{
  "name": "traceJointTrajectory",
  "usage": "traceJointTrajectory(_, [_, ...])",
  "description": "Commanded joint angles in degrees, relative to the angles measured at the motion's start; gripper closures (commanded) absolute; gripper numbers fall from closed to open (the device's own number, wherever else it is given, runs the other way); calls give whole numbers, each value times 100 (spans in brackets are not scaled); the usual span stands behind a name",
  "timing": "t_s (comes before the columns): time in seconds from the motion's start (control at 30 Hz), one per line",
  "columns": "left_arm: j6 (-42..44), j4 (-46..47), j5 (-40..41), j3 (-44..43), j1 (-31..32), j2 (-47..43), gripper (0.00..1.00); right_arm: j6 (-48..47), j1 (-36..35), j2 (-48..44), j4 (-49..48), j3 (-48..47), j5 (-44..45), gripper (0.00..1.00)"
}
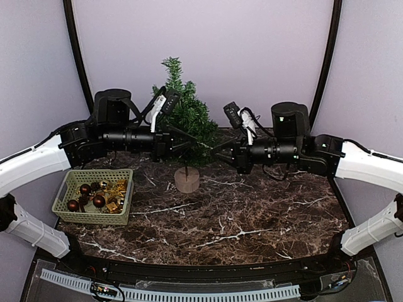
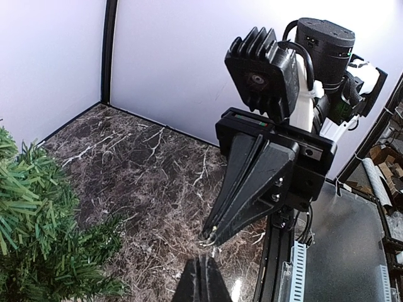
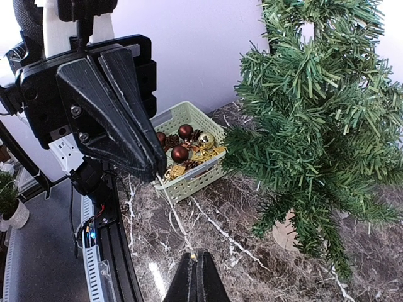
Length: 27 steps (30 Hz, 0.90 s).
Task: Decorate the small christmas tree
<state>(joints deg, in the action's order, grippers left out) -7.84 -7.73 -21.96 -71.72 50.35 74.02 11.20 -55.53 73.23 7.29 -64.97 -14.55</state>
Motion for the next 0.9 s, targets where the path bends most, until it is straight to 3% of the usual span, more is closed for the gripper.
traceJointTrajectory(0.0, [-107, 444, 157, 88, -68, -424, 100, 61, 8, -98, 514, 90, 69, 100])
traceJointTrajectory(0.13, [-126, 505, 129, 121, -99, -457, 100, 97, -2, -78, 605, 116, 28, 100])
traceJointTrajectory(0.17, [-115, 519, 108, 129, -105, -458, 96, 113, -2, -85, 592, 112, 39, 100])
traceJointTrajectory(0.2, [-78, 523, 61, 135, -109, -458, 91, 129, -2, -107, 579, 116, 70, 100])
traceJointTrajectory(0.23, [-60, 526, 56, 162, -105, -474, 79, 151, 6, -126, 553, 109, 133, 100])
traceJointTrajectory(0.3, [-21, 522, 153, 218, -111, -553, 63, 181, -1, -194, 491, 90, 298, 100])
traceJointTrajectory(0.4, [-12, 492, 447, 338, -158, -791, 50, 260, 0, -319, 313, 73, 513, 100])
traceJointTrajectory(0.53, [-214, 366, 808, 579, -356, -1065, 43, 342, 1, -327, 209, -47, 994, 100])
traceJointTrajectory(0.7, [-683, 63, 1252, 996, -753, -1216, 41, 468, 19, 11, 544, -381, 2092, 100])
traceJointTrajectory(0.87, [-1132, 90, 1617, 1657, -907, -1423, 38, 647, 137, 419, 832, -679, 2566, 100])
